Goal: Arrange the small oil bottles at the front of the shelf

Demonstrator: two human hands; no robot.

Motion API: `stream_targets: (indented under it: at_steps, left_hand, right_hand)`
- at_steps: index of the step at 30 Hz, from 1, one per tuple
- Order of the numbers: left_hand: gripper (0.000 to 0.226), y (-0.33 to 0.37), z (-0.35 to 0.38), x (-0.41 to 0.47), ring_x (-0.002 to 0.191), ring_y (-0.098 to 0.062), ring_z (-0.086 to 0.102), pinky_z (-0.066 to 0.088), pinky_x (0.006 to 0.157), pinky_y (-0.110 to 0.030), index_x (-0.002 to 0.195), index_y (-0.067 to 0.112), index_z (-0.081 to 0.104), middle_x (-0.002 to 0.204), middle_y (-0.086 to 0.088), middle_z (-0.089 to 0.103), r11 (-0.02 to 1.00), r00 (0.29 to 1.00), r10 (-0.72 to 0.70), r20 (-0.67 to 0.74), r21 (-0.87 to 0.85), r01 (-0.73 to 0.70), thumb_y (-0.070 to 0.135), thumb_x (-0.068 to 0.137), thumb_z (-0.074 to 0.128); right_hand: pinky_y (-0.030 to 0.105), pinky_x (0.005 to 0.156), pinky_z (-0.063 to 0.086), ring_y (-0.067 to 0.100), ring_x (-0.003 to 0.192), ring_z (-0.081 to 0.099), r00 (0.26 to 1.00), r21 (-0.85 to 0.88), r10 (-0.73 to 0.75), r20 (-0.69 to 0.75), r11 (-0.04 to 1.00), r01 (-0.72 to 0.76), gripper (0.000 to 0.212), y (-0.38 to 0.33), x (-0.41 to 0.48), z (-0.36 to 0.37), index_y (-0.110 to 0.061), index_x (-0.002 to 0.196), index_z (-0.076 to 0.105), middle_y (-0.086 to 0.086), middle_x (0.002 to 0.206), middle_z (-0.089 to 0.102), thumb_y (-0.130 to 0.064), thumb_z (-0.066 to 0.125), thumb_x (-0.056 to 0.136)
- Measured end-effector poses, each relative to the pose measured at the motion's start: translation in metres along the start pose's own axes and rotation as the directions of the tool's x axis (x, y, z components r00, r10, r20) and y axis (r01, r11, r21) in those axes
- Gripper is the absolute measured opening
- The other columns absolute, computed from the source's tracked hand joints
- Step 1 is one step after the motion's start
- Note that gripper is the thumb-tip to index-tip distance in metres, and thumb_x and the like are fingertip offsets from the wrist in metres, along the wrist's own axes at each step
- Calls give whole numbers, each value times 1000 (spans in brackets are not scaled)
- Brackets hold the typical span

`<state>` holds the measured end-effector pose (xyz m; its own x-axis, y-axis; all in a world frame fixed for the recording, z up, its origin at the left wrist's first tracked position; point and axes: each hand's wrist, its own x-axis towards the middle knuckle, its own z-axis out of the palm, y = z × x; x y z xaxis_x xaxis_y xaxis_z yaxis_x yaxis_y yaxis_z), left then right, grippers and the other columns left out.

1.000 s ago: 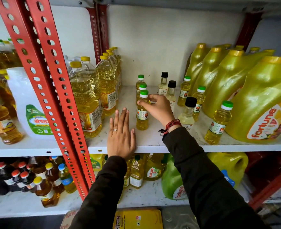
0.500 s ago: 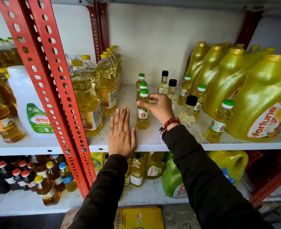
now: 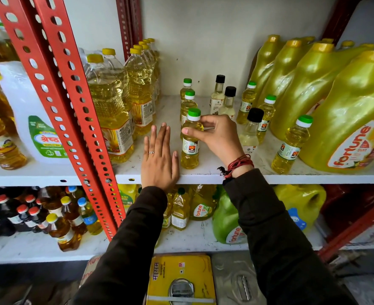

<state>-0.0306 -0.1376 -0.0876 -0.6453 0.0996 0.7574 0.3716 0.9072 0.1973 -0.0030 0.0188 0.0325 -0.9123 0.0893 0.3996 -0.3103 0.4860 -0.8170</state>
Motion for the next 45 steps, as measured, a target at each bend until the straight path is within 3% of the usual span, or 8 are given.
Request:
stream_targets:
  at_steps: [11, 25, 30, 35, 40, 45]
  left_hand:
    - [68, 0, -2, 0, 161, -25, 0, -12, 130, -36, 164, 4, 20, 174, -12, 13, 1000, 1000, -9, 22, -2, 9, 35, 104, 27]
    - [67, 0, -2, -1, 162, -24, -1, -10, 130, -37, 165, 5, 20, 174, -10, 12, 999, 1000, -10, 18, -31, 11, 35, 105, 27]
    - [67, 1, -9, 1, 162, -27, -2, -8, 131, -42, 164, 5, 21, 173, -12, 16, 983, 994, -106, -20, -154, 102, 36, 105, 28]
    - [64, 19, -37, 13, 162, -30, 1, -4, 131, -44, 163, 4, 24, 173, -11, 18, 985, 978, -116, -172, -143, 91, 34, 107, 29]
    - [66, 58, -76, 58, 161, -36, 6, -6, 130, -44, 163, 3, 24, 173, -14, 19, 994, 956, -8, -294, -107, -25, 35, 106, 29]
    - [68, 106, -102, 111, 159, -39, 11, -10, 130, -42, 163, 3, 22, 171, -17, 21, 985, 911, 152, -383, -12, -170, 36, 105, 33]
  right_hand:
    - [37, 93, 58, 8, 94, 71, 1000, -18, 0, 8, 1000, 1, 38, -8, -17, -7, -20, 104, 77, -6, 91, 75, -35, 86, 71]
    - [35, 91, 58, 9, 93, 71, 1000, -30, 3, -25, 1000, -3, 41, -9, -24, -5, -22, 106, 74, -4, 103, 76, -41, 85, 71]
    - [38, 101, 53, 11, 117, 63, 999, -44, -37, 1, 998, 37, 59, -4, -27, -5, -20, 126, 62, -1, 125, 68, -49, 77, 78]
    - [40, 110, 47, 16, 132, 55, 973, -71, -213, -92, 976, 206, 50, -12, -31, -13, -20, 139, 50, 2, 141, 58, -46, 53, 97]
    - [24, 111, 40, 15, 133, 52, 894, -231, -411, -179, 901, 368, 43, -37, -24, -45, -13, 142, 48, 5, 142, 56, -31, 44, 104]
    - [38, 118, 36, 24, 144, 41, 802, -382, -529, -278, 827, 413, 45, -50, -3, -86, -11, 144, 45, 9, 150, 48, -30, 39, 104]
